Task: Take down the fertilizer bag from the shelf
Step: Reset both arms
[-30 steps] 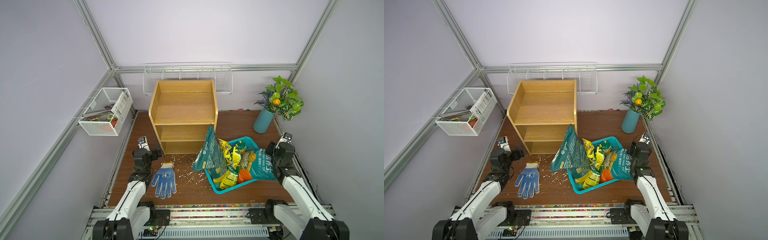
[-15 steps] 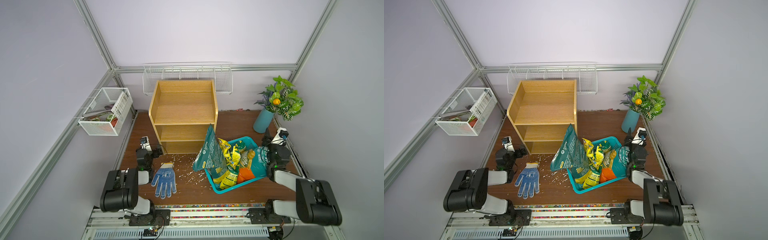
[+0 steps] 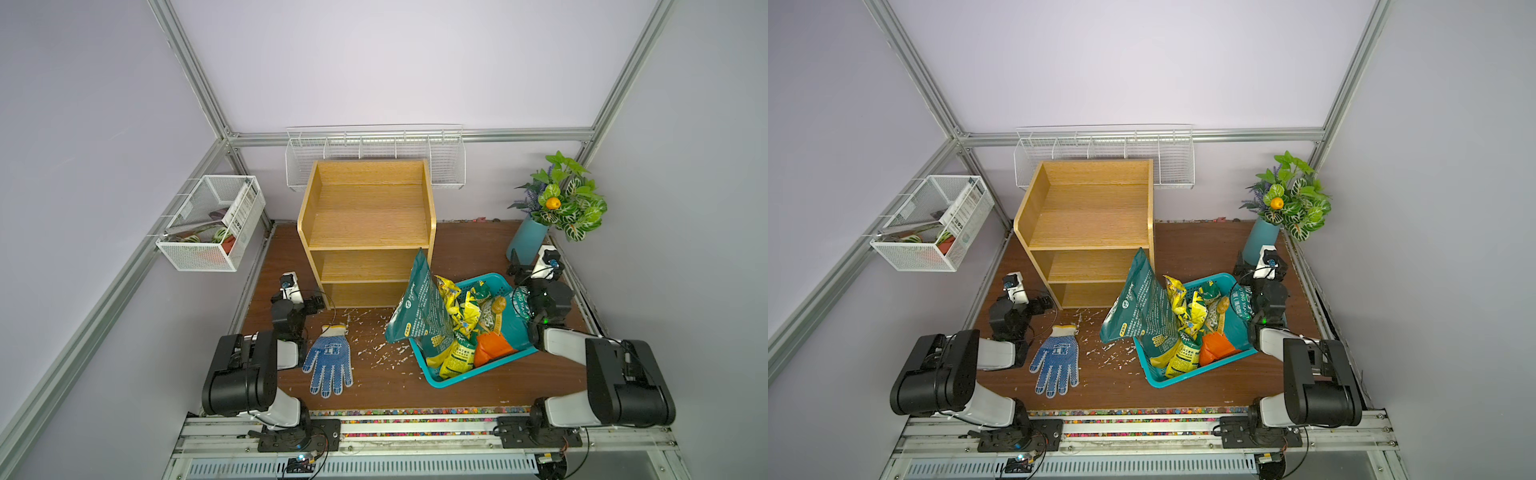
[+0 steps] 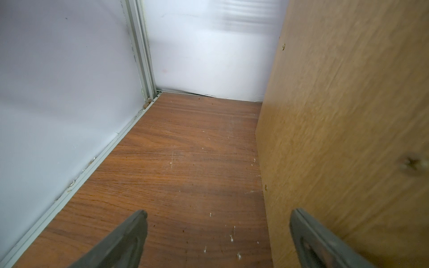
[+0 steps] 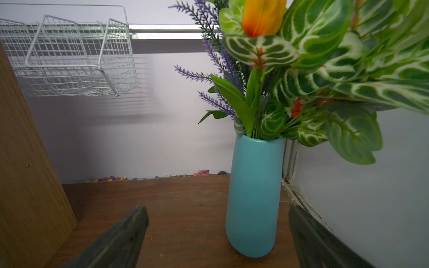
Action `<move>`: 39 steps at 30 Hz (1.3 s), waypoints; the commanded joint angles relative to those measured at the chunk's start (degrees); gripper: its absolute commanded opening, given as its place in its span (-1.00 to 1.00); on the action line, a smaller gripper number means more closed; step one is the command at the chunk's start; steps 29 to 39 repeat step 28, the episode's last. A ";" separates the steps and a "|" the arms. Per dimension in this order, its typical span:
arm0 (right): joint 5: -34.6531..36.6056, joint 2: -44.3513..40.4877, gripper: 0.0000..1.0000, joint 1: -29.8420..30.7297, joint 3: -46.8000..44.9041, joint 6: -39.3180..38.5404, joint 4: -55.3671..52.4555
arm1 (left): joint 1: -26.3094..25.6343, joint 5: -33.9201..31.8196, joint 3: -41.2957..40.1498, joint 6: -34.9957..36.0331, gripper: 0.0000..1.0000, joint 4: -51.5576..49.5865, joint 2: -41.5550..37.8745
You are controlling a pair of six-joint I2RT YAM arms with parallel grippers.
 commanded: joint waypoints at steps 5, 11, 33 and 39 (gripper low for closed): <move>-1.83 5.66 0.99 1.76 -3.64 -1.07 -15.14 | -0.85 1.55 3.32 0.42 1.00 -3.42 0.42; -1.91 5.88 0.99 1.78 -3.73 -1.11 -14.46 | -1.16 1.04 3.29 0.57 1.00 -3.40 0.37; -1.74 5.95 0.99 2.00 -3.68 -1.37 -14.47 | -1.20 1.02 3.30 0.60 1.00 -3.28 0.39; -1.74 5.95 0.99 2.00 -3.68 -1.37 -14.47 | -1.20 1.02 3.30 0.60 1.00 -3.28 0.39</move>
